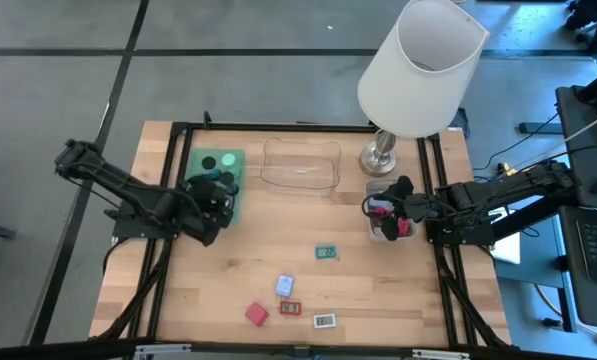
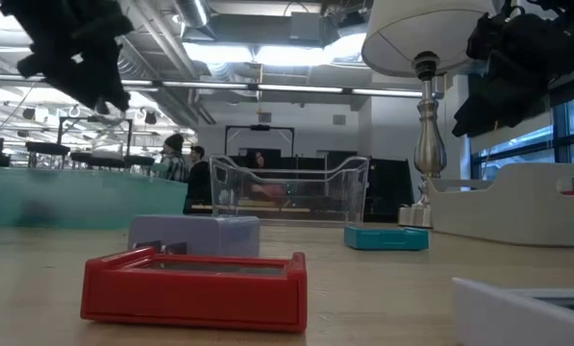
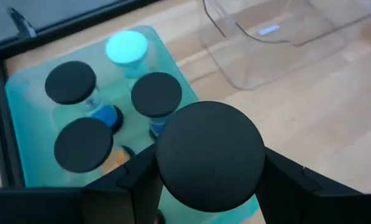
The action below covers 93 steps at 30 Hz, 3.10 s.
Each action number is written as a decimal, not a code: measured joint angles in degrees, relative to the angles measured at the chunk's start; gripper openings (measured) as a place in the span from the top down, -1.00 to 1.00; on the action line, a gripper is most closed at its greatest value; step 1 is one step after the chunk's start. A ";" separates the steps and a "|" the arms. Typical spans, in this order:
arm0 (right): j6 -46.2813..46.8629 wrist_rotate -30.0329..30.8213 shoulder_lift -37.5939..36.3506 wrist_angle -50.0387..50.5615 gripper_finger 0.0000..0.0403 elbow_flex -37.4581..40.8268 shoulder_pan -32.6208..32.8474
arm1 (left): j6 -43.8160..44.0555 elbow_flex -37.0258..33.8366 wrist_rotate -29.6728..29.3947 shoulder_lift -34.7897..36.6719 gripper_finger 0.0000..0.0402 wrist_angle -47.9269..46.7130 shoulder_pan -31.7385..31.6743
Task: Pick & Place Office items
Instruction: Put the black and white hourglass into the green bin, then put the blue digital timer into the transparent bin
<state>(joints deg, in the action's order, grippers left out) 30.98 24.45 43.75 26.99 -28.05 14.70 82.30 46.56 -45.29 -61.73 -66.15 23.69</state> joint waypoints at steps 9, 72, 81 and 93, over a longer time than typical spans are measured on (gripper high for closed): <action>0.00 0.00 0.00 -0.23 -0.33 0.00 0.00 | 11.06 -8.76 -1.35 -2.38 -0.03 3.02 2.56; 0.00 0.00 0.00 -0.40 -0.33 0.00 0.00 | 6.40 -9.22 -0.17 -12.31 -0.06 12.02 2.84; 0.00 0.00 0.00 -0.40 -0.33 0.00 0.00 | 5.01 -9.20 0.00 -12.31 -0.32 11.07 2.84; 0.00 0.00 0.00 -0.40 -0.33 0.00 0.00 | 2.58 -4.94 -3.13 -9.75 -0.57 4.75 2.85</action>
<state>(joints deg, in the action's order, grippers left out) 30.98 24.44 43.75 26.59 -28.05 14.70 84.88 41.63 -48.42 -71.49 -61.41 26.53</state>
